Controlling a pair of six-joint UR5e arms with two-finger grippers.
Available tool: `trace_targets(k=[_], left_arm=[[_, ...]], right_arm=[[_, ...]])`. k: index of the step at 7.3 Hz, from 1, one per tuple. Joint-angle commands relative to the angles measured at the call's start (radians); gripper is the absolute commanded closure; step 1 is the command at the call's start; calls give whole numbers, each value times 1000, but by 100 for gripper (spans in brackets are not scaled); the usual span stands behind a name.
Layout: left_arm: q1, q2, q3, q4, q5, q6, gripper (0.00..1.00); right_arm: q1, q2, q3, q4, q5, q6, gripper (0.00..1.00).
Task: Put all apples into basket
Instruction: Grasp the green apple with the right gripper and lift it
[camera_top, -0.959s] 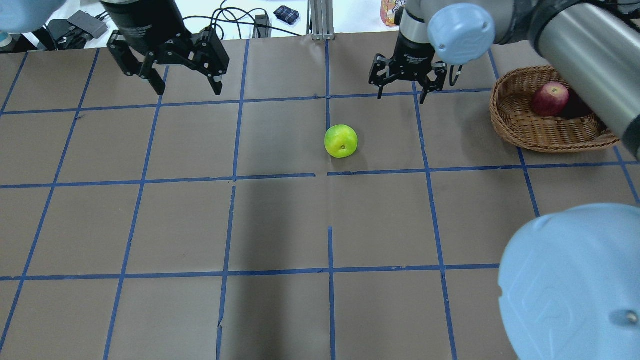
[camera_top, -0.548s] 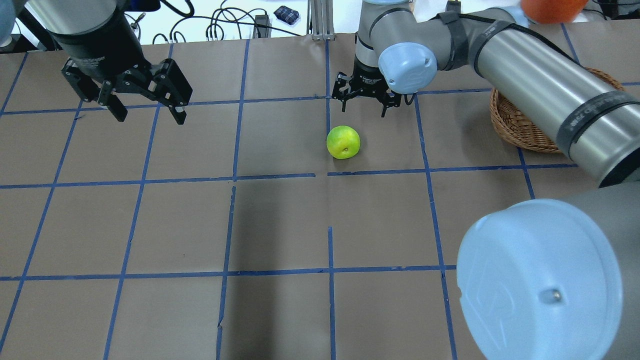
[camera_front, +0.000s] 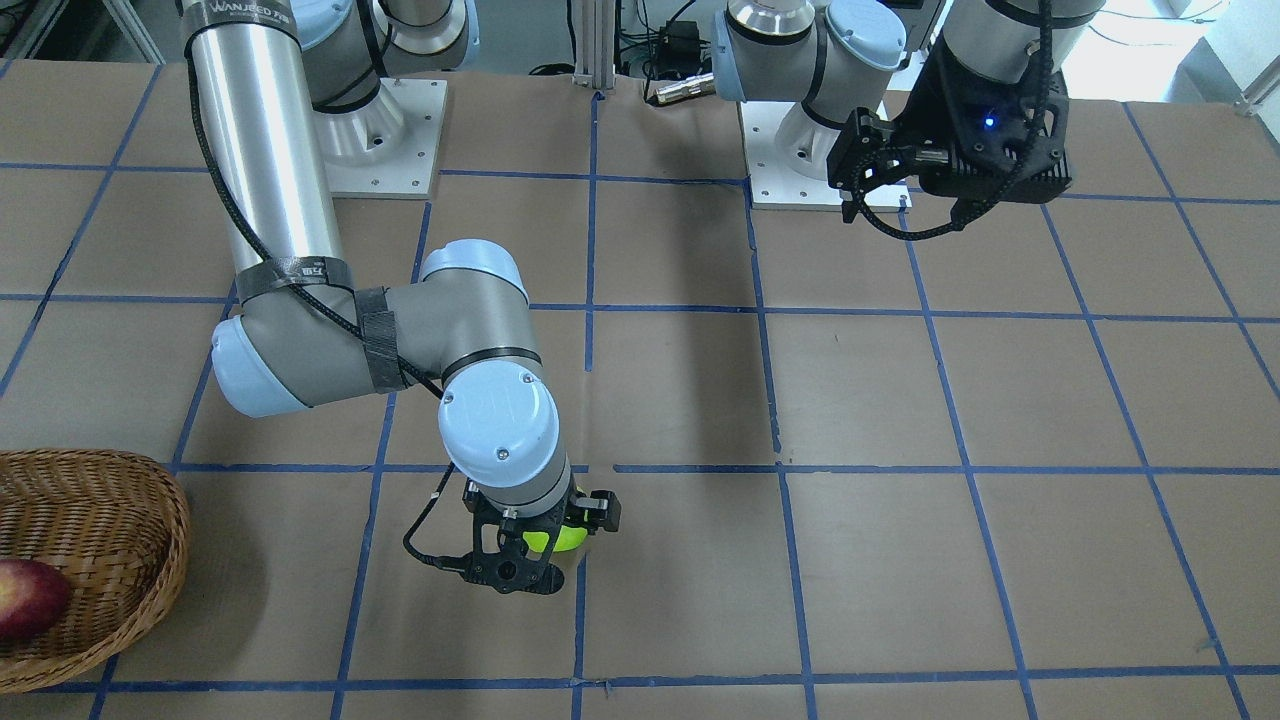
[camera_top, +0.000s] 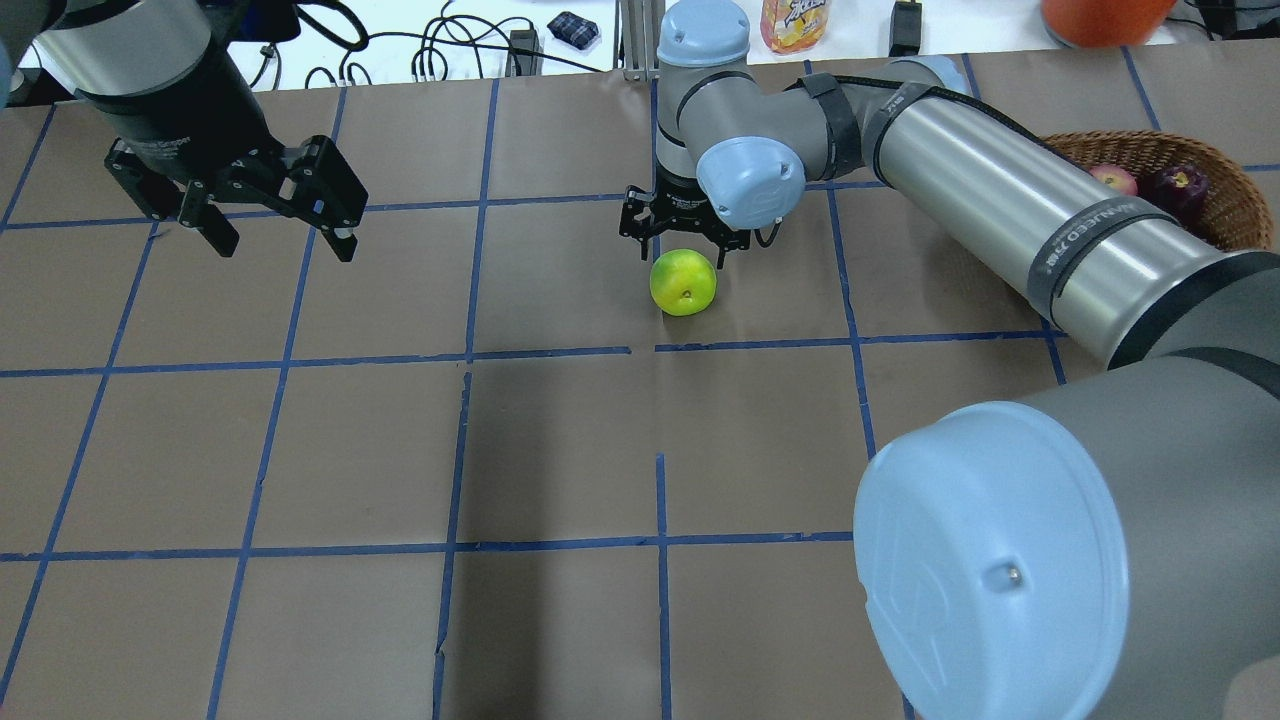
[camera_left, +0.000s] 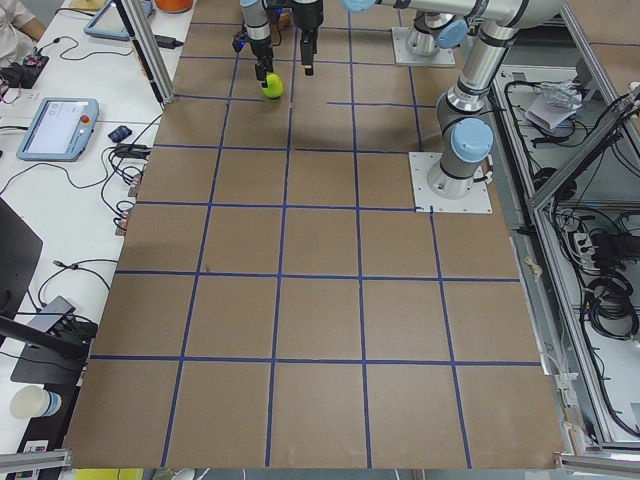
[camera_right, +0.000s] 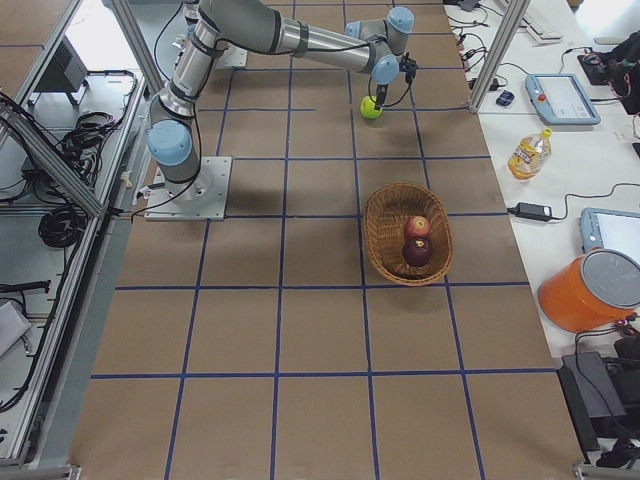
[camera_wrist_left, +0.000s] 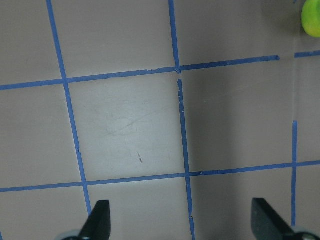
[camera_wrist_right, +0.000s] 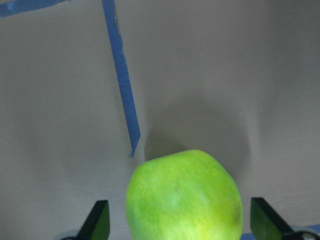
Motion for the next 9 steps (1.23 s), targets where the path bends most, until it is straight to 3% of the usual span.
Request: trace_targets(k=[1, 4, 6, 8, 9], left_arm=[[0, -11, 8, 4, -1, -43, 0], [0, -14, 8, 21, -1, -43, 0], [-1, -11, 5, 26, -3, -43, 0], [-1, -12, 7, 27, -7, -43, 0], [-1, -12, 7, 27, -7, -43, 0]], right_arm=[[2, 13, 5, 13, -1, 1, 0], [2, 22, 54, -4, -1, 2, 1], [0, 15, 43, -8, -1, -2, 100], [-23, -43, 22, 18, -5, -22, 100], [-72, -91, -1, 89, -19, -75, 100]])
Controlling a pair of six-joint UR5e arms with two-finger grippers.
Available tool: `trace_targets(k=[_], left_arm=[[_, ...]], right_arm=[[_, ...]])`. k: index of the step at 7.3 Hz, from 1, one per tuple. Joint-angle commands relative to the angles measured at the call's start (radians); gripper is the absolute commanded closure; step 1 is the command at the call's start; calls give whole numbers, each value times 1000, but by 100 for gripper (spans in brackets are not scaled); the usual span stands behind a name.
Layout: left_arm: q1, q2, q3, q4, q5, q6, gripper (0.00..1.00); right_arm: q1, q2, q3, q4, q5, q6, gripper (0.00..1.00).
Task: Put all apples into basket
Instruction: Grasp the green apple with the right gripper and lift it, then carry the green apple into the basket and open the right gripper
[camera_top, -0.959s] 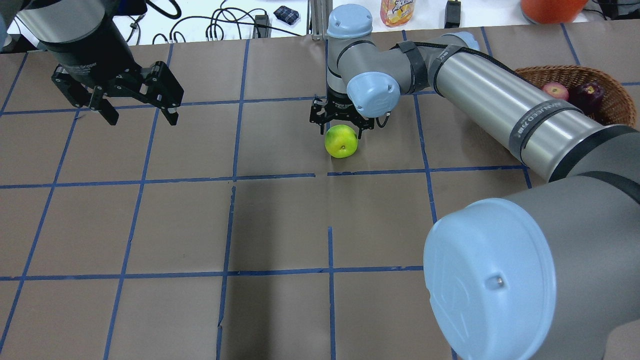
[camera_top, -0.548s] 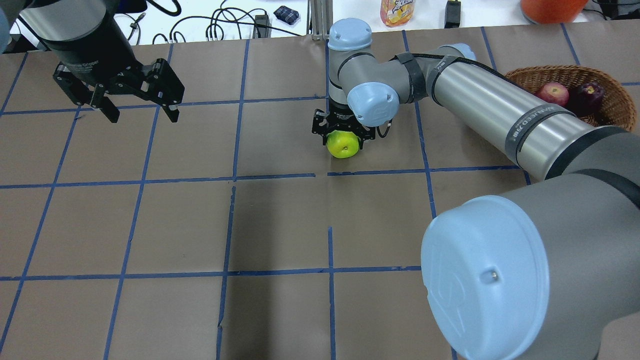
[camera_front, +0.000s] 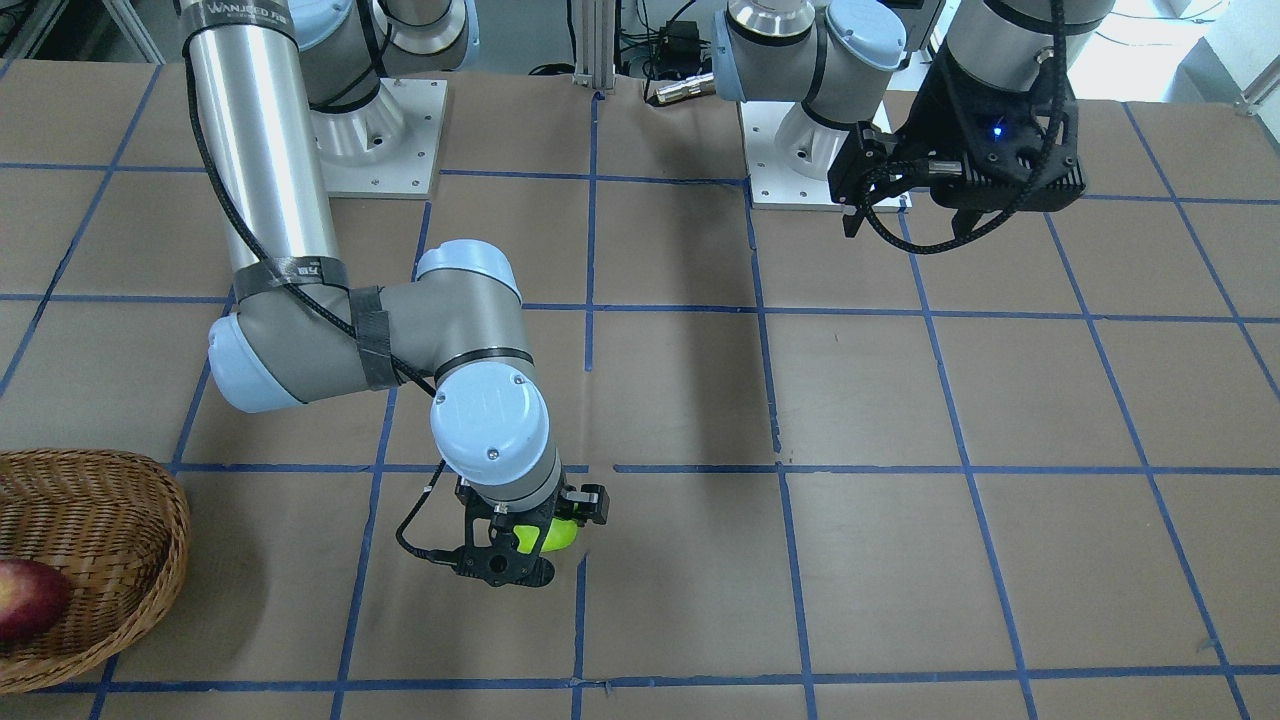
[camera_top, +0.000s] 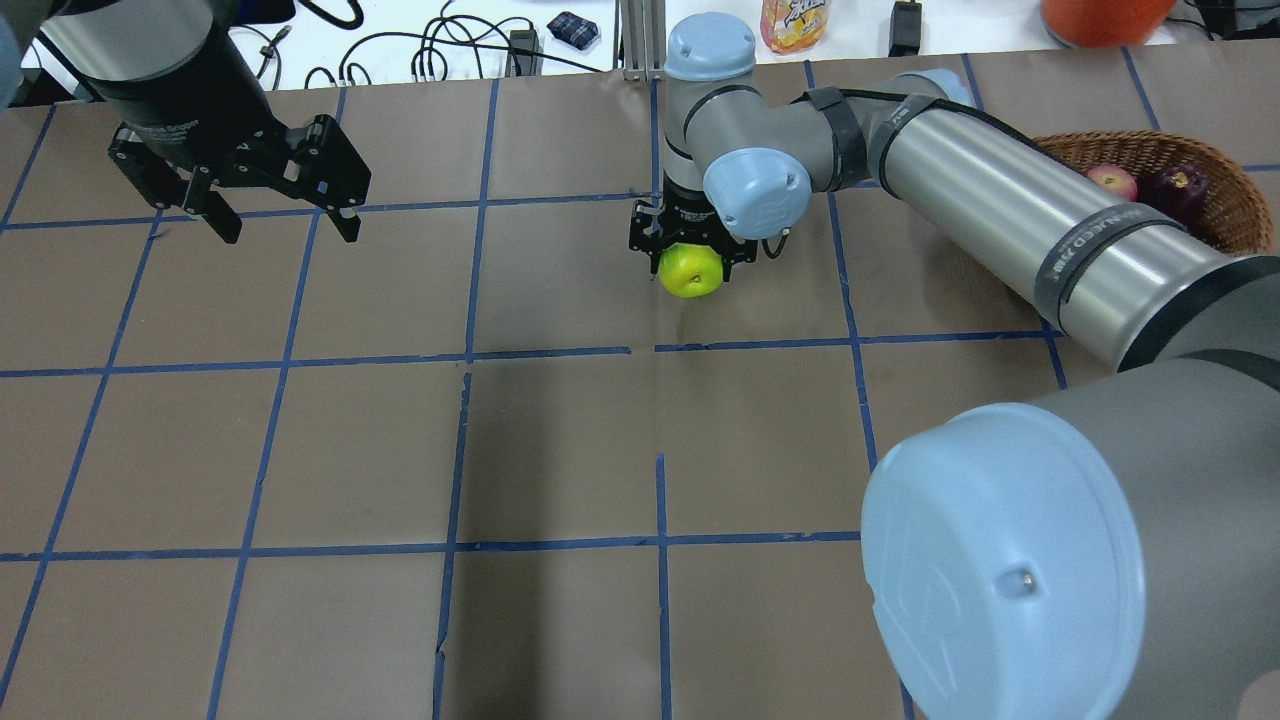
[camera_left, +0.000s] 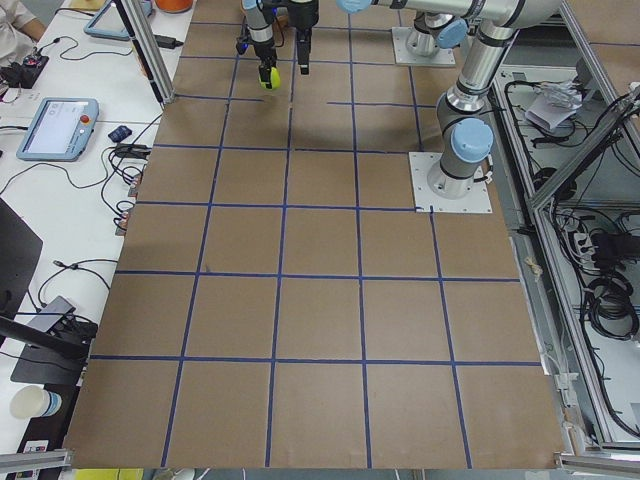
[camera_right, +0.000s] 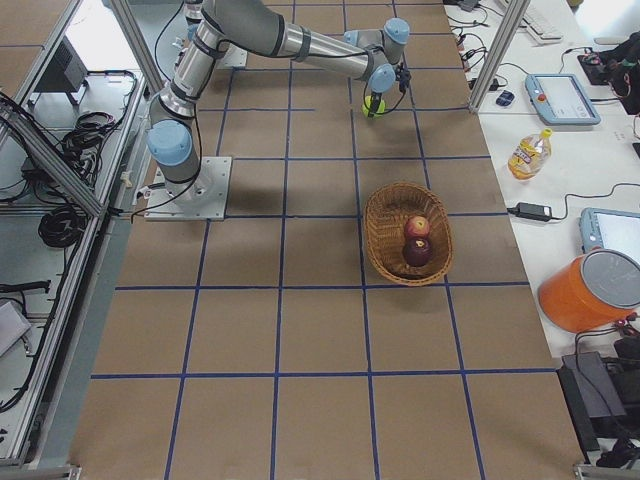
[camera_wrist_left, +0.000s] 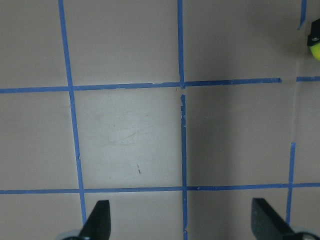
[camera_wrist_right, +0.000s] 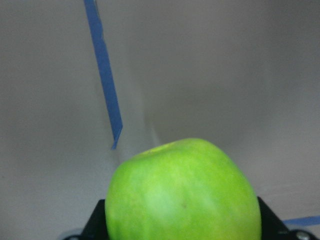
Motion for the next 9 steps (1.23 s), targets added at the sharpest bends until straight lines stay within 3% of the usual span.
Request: trace_targets(k=[1, 4, 5, 9], left_arm=[[0, 0, 0, 0, -1, 0, 0], [0, 0, 0, 3, -2, 0, 0], [0, 0, 0, 3, -2, 0, 0], [0, 0, 2, 13, -2, 0, 0]], right_arm=[[-154, -92, -50, 148, -29, -87, 100], [-407, -137, -71, 165, -168, -400, 100], [-490, -135, -59, 161, -167, -482, 100], [-558, -33, -54, 70, -167, -519, 100]])
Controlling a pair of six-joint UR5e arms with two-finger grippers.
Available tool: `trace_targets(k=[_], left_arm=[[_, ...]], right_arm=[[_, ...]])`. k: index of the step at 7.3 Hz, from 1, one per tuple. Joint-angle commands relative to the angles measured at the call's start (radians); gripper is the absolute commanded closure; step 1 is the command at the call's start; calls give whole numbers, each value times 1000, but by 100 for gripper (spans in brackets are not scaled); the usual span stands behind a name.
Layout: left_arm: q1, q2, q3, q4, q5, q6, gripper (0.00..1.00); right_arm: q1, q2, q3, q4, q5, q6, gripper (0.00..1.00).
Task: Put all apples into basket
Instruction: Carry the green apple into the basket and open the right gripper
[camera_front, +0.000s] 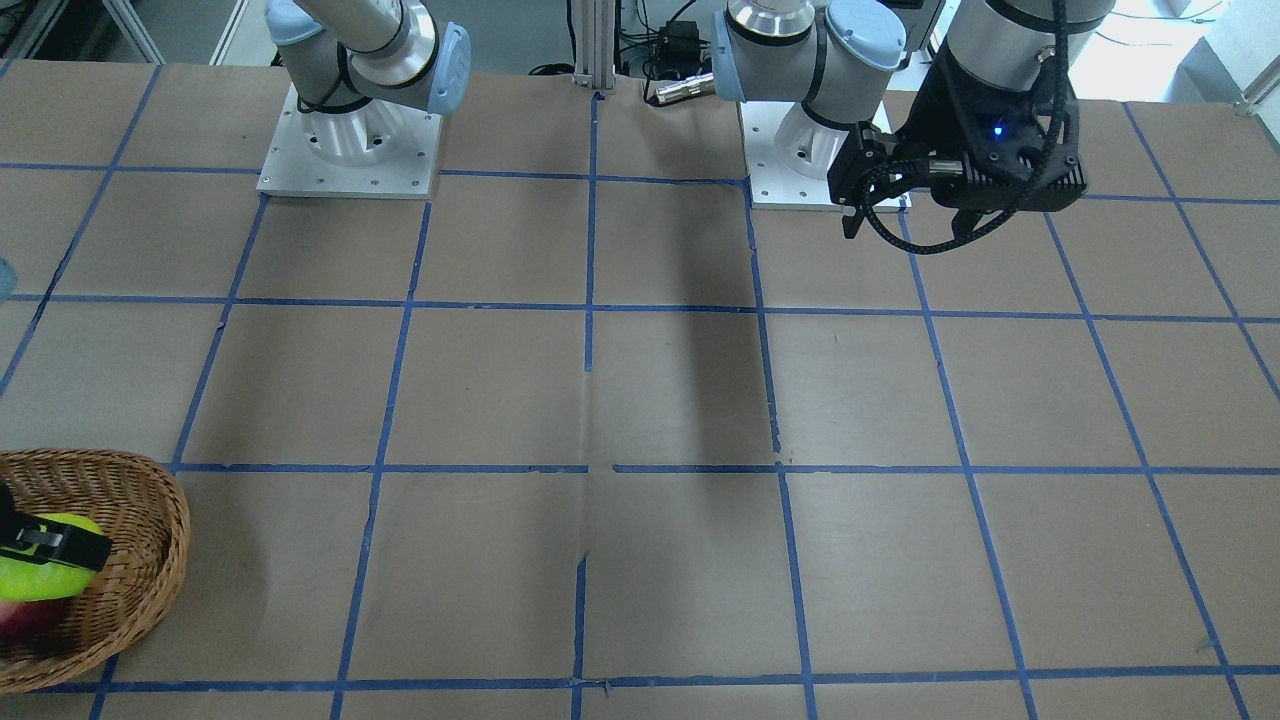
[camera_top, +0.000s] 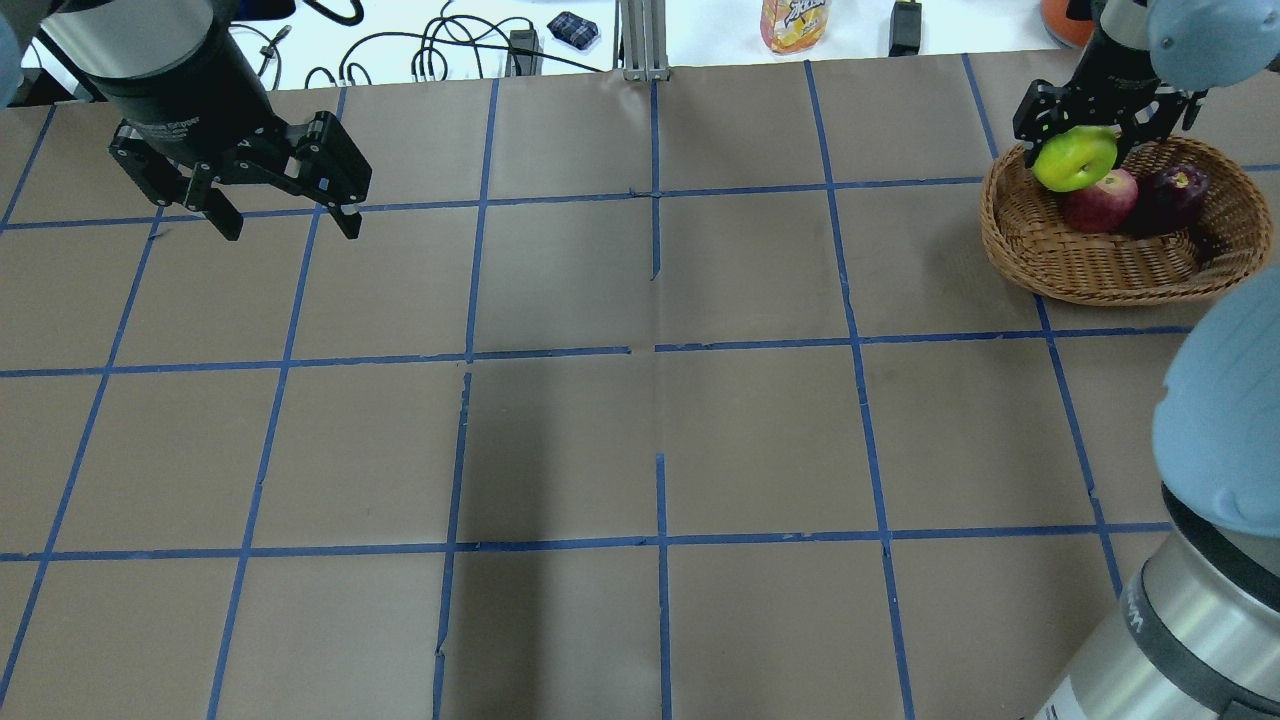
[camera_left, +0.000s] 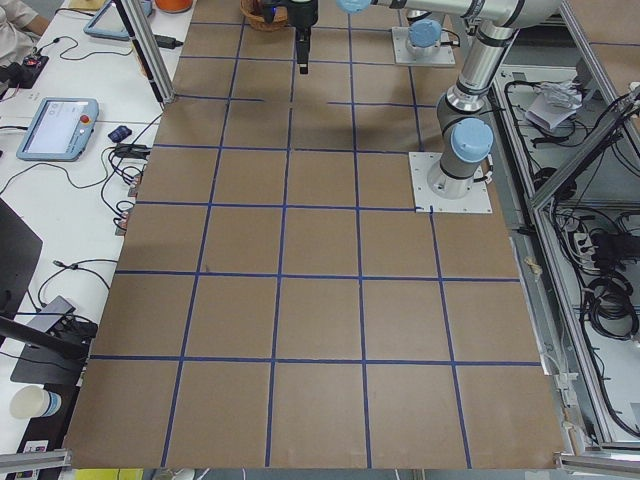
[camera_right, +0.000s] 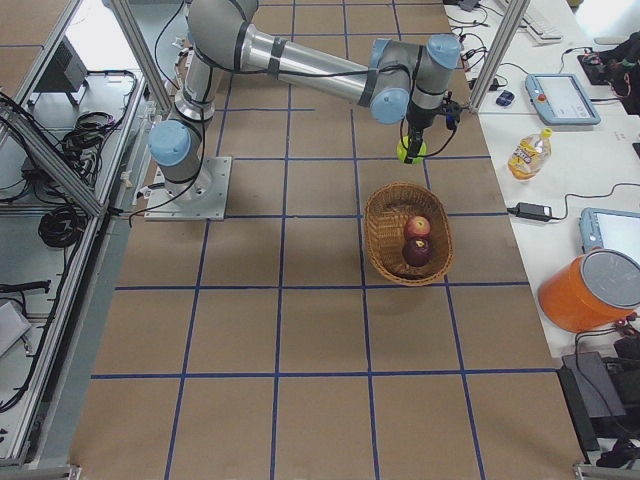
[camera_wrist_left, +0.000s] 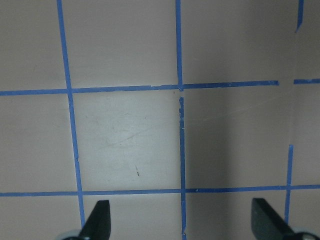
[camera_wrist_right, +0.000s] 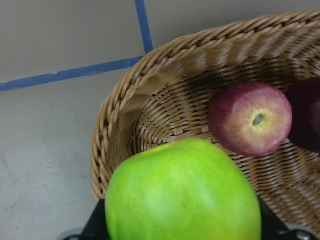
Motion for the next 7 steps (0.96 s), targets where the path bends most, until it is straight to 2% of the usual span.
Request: trace_targets(k=[1, 2, 3, 4, 5, 6, 7], left_arm=[[0, 1, 0, 5, 1, 0, 0], [0, 1, 0, 5, -1, 0, 0], [0, 1, 0, 5, -1, 0, 0], [0, 1, 0, 5, -1, 0, 0], [0, 1, 0, 5, -1, 0, 0], [0, 1, 0, 5, 4, 3, 0], [0, 1, 0, 5, 7, 6, 0]], right_arm=[[-7, 45, 7, -14, -1, 1, 100], [-7, 46, 29, -14, -3, -3, 87], [-16, 49, 54, -23, 1, -3, 40], [-24, 58, 89, -84, -1, -5, 5], [-49, 58, 126, -155, 4, -9, 0], [-76, 43, 125, -186, 11, -10, 0], [-77, -15, 125, -162, 10, -10, 0]])
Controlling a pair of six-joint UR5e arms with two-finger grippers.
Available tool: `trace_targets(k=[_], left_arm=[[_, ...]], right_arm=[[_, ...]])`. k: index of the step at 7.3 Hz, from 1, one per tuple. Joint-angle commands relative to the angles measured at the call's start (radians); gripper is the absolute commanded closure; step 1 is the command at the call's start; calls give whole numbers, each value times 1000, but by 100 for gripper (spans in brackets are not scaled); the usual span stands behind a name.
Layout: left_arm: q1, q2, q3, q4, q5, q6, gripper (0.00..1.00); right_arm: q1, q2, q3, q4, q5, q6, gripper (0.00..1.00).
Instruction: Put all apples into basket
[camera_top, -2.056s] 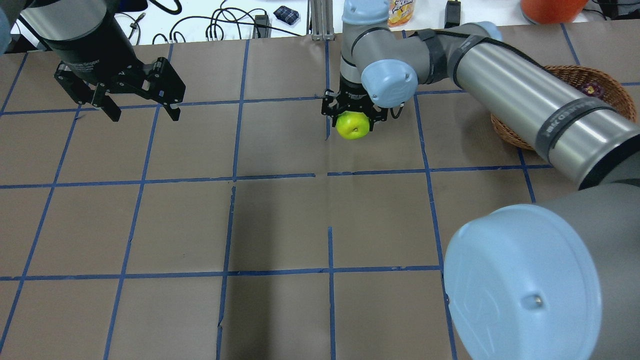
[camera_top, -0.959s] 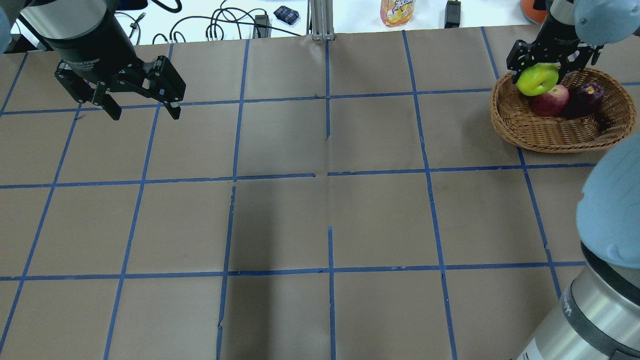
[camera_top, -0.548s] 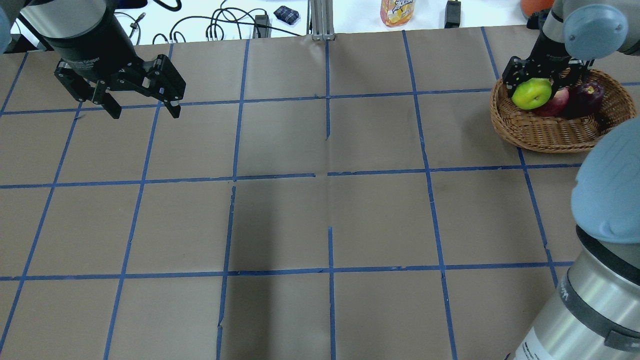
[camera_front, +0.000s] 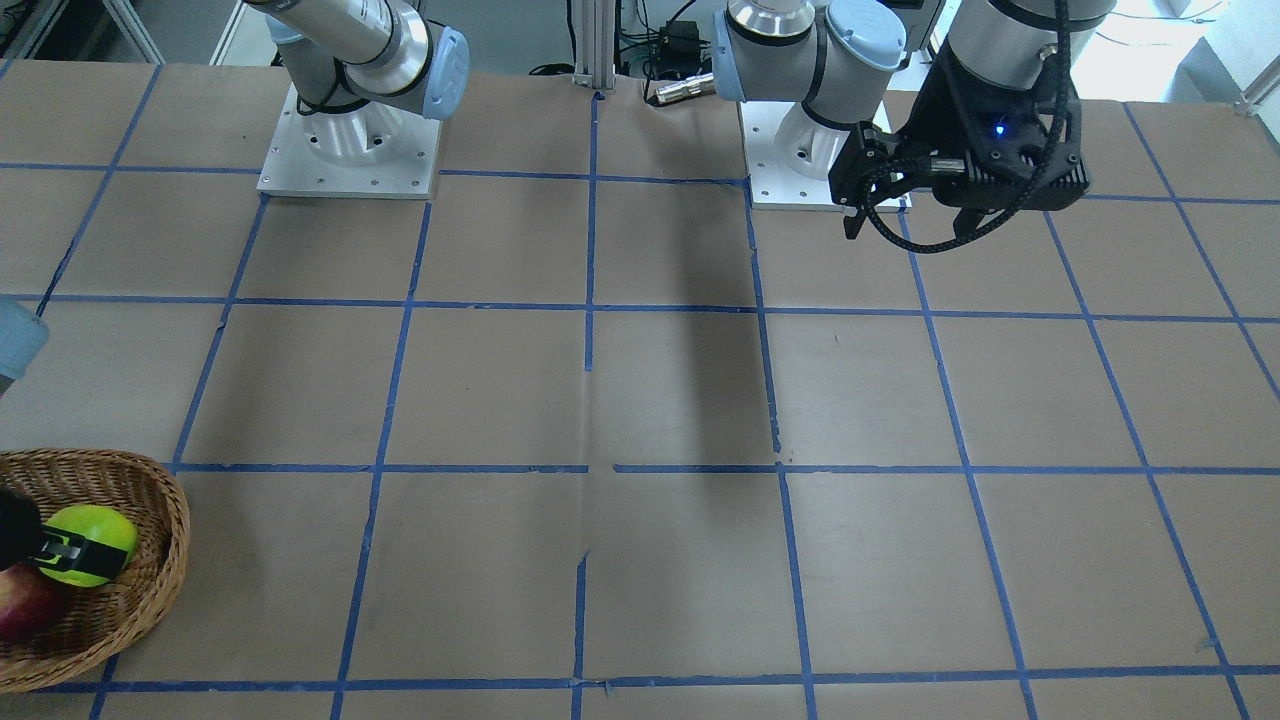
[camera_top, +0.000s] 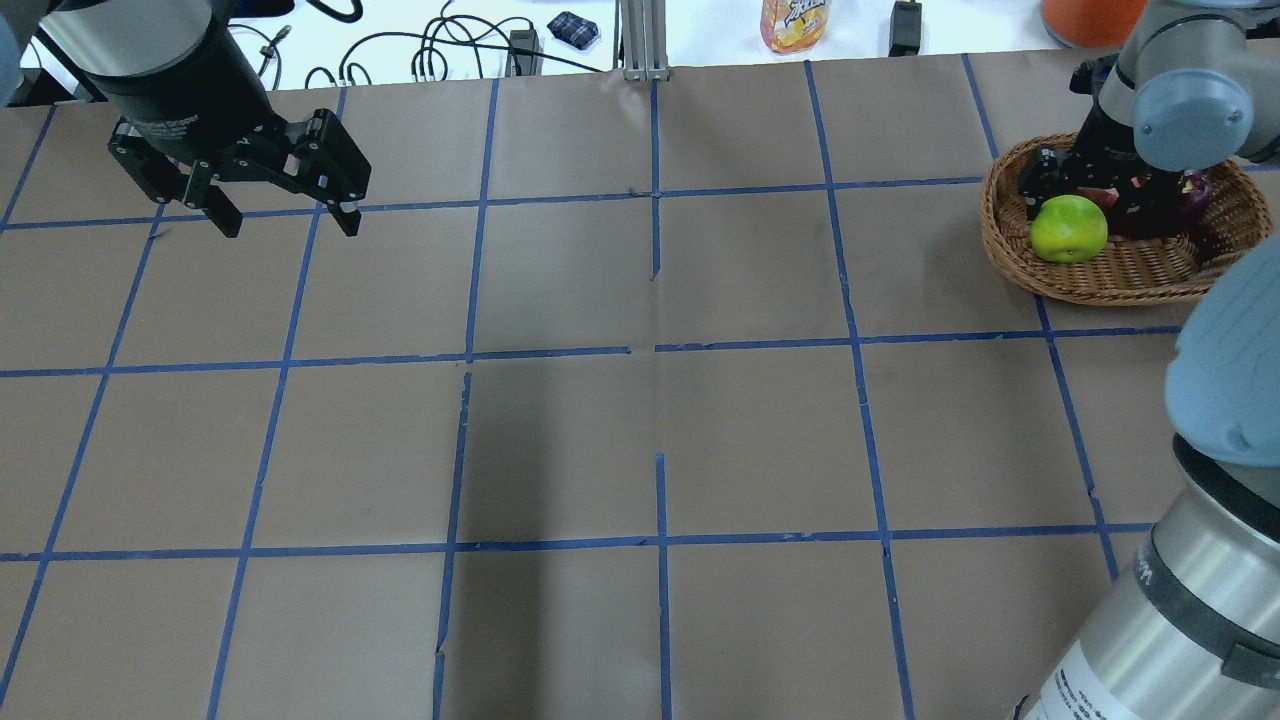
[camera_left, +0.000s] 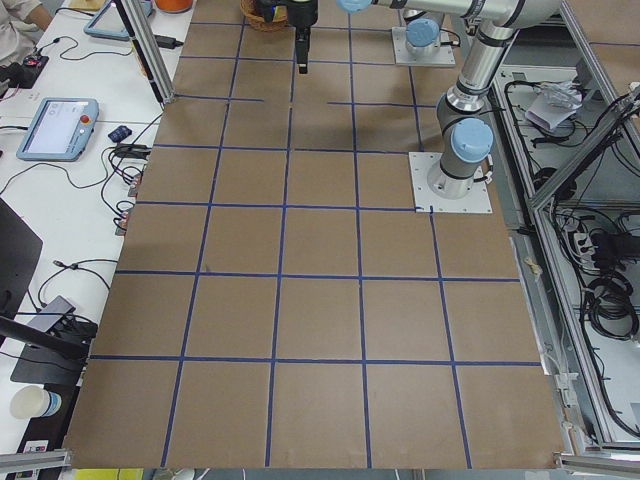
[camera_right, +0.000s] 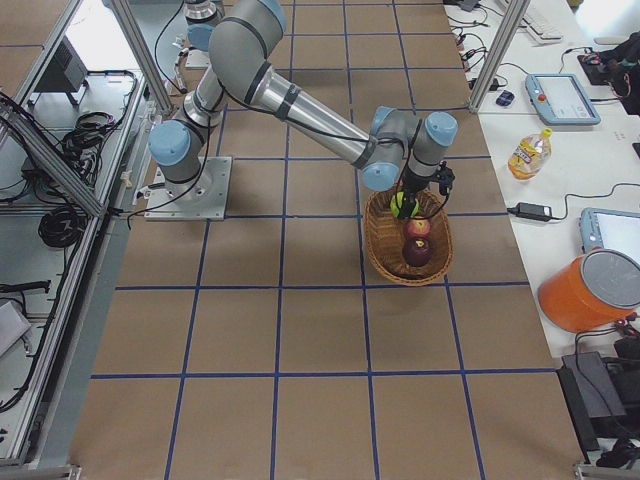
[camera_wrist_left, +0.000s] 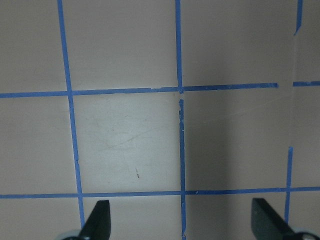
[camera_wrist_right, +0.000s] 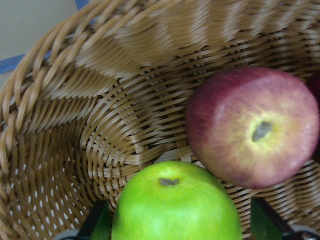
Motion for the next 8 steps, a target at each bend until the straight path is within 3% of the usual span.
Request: trace_targets(k=[1, 2, 5, 6, 8], left_arm=[[0, 0, 0, 0, 4, 3, 0], [0, 2, -5, 0, 4, 3, 0], [0, 3, -3, 0, 2, 3, 0], [0, 2, -2, 0, 2, 3, 0], [2, 2, -3, 0, 4, 6, 0]], right_arm=[[-6, -122, -13, 119, 19, 19, 0], [-4, -208, -28, 231, 66, 22, 0], [20, -436, -33, 494, 71, 30, 0], [72, -478, -28, 578, 74, 88, 0], [272, -489, -11, 588, 60, 250, 0]])
